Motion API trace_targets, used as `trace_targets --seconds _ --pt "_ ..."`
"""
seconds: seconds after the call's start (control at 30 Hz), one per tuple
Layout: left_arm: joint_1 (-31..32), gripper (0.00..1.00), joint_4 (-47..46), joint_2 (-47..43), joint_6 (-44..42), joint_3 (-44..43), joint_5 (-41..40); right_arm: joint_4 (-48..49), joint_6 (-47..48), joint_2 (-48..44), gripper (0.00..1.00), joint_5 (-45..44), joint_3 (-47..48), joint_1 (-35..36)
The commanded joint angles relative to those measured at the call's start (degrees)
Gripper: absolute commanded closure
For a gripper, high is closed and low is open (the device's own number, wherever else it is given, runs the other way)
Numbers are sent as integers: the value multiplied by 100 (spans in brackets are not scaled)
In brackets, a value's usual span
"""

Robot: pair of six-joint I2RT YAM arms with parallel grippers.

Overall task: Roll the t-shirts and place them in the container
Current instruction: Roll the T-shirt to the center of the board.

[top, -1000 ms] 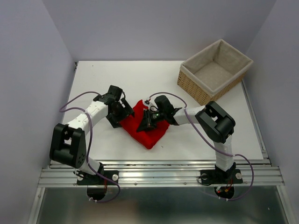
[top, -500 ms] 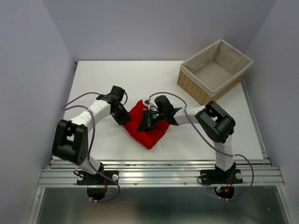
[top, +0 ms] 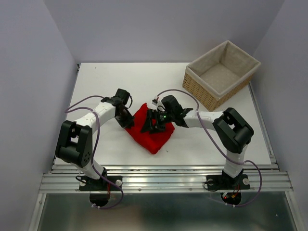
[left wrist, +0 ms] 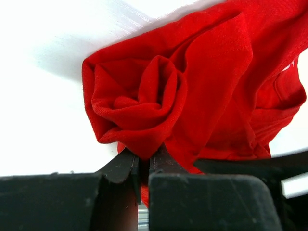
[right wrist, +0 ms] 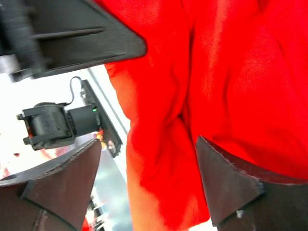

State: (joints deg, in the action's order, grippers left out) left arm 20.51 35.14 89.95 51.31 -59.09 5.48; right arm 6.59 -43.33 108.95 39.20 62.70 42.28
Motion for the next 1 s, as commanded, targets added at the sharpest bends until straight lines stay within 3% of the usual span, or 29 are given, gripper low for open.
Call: trace_targets --seconds 0.0,0.27,0.4,0.6,0.73,0.97 --pt "41 100 125 22 20 -103 -108 -702 780 -698 13 -763 32 87" --pt "49 100 99 49 2 -41 -99 -2082 1748 -1209 3 -2537 164 1114" --pt "58 100 81 49 2 -32 -108 -2364 2074 -1341 2 -3891 182 1641" --pt "58 100 64 101 2 3 -108 -2610 2390 -1262 1 -4955 296 2292" --pt "58 100 55 110 11 20 -99 -2751 2496 -1060 4 -5352 428 2469" --pt "67 100 72 119 11 12 -117 -2742 2444 -875 21 -5353 498 2592"
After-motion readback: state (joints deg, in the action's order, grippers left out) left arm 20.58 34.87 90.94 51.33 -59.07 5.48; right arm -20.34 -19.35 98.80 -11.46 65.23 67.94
